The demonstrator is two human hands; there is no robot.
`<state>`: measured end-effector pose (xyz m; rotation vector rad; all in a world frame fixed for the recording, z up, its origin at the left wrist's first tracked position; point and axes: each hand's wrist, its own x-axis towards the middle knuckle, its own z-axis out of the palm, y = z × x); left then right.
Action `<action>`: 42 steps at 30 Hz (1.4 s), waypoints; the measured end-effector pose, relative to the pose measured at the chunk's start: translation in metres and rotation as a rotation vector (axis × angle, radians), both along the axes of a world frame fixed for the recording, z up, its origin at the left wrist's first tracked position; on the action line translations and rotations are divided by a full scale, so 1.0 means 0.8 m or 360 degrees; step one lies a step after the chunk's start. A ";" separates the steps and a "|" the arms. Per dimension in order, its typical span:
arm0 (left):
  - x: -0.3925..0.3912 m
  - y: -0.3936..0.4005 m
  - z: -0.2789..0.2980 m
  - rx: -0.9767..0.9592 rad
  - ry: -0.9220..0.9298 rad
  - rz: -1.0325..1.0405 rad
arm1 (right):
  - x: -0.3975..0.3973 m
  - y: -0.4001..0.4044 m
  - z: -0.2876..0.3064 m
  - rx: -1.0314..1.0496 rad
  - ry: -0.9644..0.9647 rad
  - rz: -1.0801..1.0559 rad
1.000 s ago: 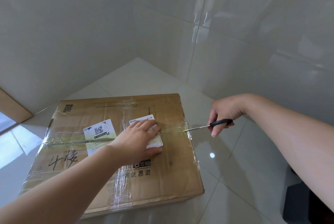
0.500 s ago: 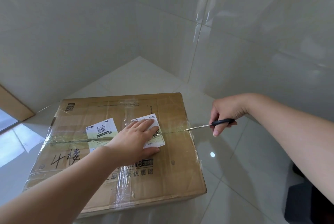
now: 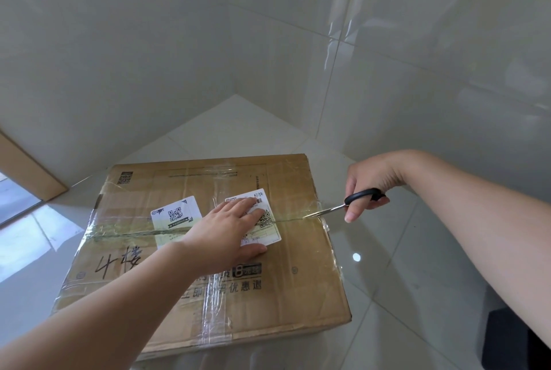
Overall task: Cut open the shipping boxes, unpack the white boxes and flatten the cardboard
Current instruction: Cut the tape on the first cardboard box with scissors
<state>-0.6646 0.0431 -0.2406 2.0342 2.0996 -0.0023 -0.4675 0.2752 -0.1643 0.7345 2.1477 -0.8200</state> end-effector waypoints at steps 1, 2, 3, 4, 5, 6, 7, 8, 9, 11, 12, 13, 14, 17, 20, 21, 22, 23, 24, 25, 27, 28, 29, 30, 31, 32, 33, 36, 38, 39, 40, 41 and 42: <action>0.000 0.000 0.000 0.0000 -0.0004 0.0002 | -0.001 0.001 0.001 0.0043 0.0007 0.0033; 0.000 0.000 0.000 -0.0002 -0.0006 0.0006 | -0.002 0.001 0.001 0.0076 0.0016 0.0060; 0.000 0.000 0.000 -0.0004 -0.0007 0.0012 | -0.002 0.001 0.001 0.0097 0.0029 0.0081; -0.001 0.000 0.000 -0.0007 -0.0008 0.0016 | -0.002 0.001 0.001 0.0107 0.0043 0.0095; -0.001 0.000 0.000 -0.0009 -0.0008 0.0015 | -0.001 0.001 -0.001 0.0107 0.0051 0.0099; -0.001 0.001 0.000 -0.0009 -0.0008 0.0008 | 0.000 0.001 -0.001 0.0098 0.0049 0.0095; -0.002 0.002 0.000 -0.0008 -0.0011 0.0001 | 0.001 0.000 -0.002 0.0079 0.0035 0.0084; -0.002 0.003 0.001 -0.0008 -0.0019 -0.0001 | 0.002 0.000 -0.004 0.0055 0.0017 0.0069; -0.002 0.004 0.001 -0.0004 -0.0028 0.0000 | 0.002 -0.001 -0.006 0.0029 0.0006 0.0050; -0.002 0.006 0.000 0.0013 -0.0042 0.0009 | -0.001 -0.002 -0.010 -0.0009 0.0013 0.0022; -0.003 0.006 -0.001 0.0016 -0.0046 0.0011 | -0.003 -0.004 -0.011 -0.0028 0.0025 0.0013; -0.004 0.007 -0.002 0.0016 -0.0050 0.0012 | -0.006 -0.004 -0.013 -0.0053 0.0036 0.0003; -0.005 0.007 -0.004 0.0015 -0.0053 0.0013 | -0.009 -0.004 -0.013 -0.0078 0.0045 -0.0004; -0.012 0.004 -0.007 0.0007 -0.0044 0.0051 | -0.016 -0.005 -0.013 -0.0065 0.0063 0.0015; -0.027 -0.002 -0.007 -0.0018 -0.0023 0.0145 | -0.018 -0.007 -0.014 -0.0008 0.0118 0.0082; -0.031 -0.005 -0.007 -0.0024 -0.0027 0.0166 | -0.018 -0.008 -0.014 -0.0010 0.0131 0.0084; -0.034 -0.008 -0.007 -0.0027 -0.0030 0.0179 | -0.018 -0.009 -0.015 -0.0029 0.0129 0.0082; -0.036 -0.011 -0.008 -0.0028 -0.0027 0.0185 | -0.020 -0.011 -0.015 -0.0068 0.0115 0.0073; -0.037 -0.012 -0.008 -0.0029 -0.0018 0.0186 | -0.022 -0.013 -0.015 -0.0106 0.0099 0.0061; -0.037 -0.012 -0.008 -0.0031 -0.0009 0.0185 | -0.024 -0.016 -0.015 -0.0123 0.0093 0.0051; -0.033 -0.010 -0.006 -0.0041 -0.0013 0.0182 | -0.029 -0.020 -0.012 -0.0117 0.0098 0.0050; -0.031 -0.009 -0.004 -0.0043 -0.0012 0.0186 | -0.032 -0.021 -0.010 -0.0119 0.0100 0.0050; -0.031 -0.009 -0.002 -0.0042 0.0017 0.0211 | -0.033 -0.023 -0.008 -0.0132 0.0094 0.0045; -0.034 -0.012 0.000 -0.0040 0.0081 0.0286 | -0.034 -0.024 -0.007 -0.0154 0.0083 0.0032; -0.043 -0.016 0.003 -0.0039 0.0158 0.0439 | -0.035 -0.025 -0.006 -0.0179 0.0066 0.0016; -0.057 -0.023 0.006 -0.0039 0.0231 0.0676 | -0.036 -0.026 -0.005 -0.0204 0.0043 0.0002; -0.075 -0.032 0.010 -0.0035 0.0283 0.0963 | -0.038 -0.027 -0.005 -0.0219 0.0019 -0.0005; -0.129 -0.071 0.016 -0.0089 0.0189 0.1727 | -0.044 -0.027 -0.006 -0.0203 -0.0026 0.0003; -0.146 -0.090 0.009 -0.0057 -0.0014 0.1954 | -0.047 -0.027 -0.007 -0.0219 -0.0040 -0.0008; -0.150 -0.095 0.003 -0.0007 -0.0136 0.1976 | -0.048 -0.027 -0.008 -0.0235 -0.0043 -0.0017; -0.150 -0.097 -0.003 0.0033 -0.0233 0.1967 | -0.048 -0.026 -0.010 -0.0247 -0.0039 -0.0018; -0.150 -0.098 -0.008 0.0055 -0.0279 0.1947 | -0.047 -0.026 -0.011 -0.0255 -0.0028 -0.0013; -0.150 -0.098 -0.011 0.0066 -0.0273 0.1926 | -0.045 -0.026 -0.013 -0.0262 -0.0013 -0.0004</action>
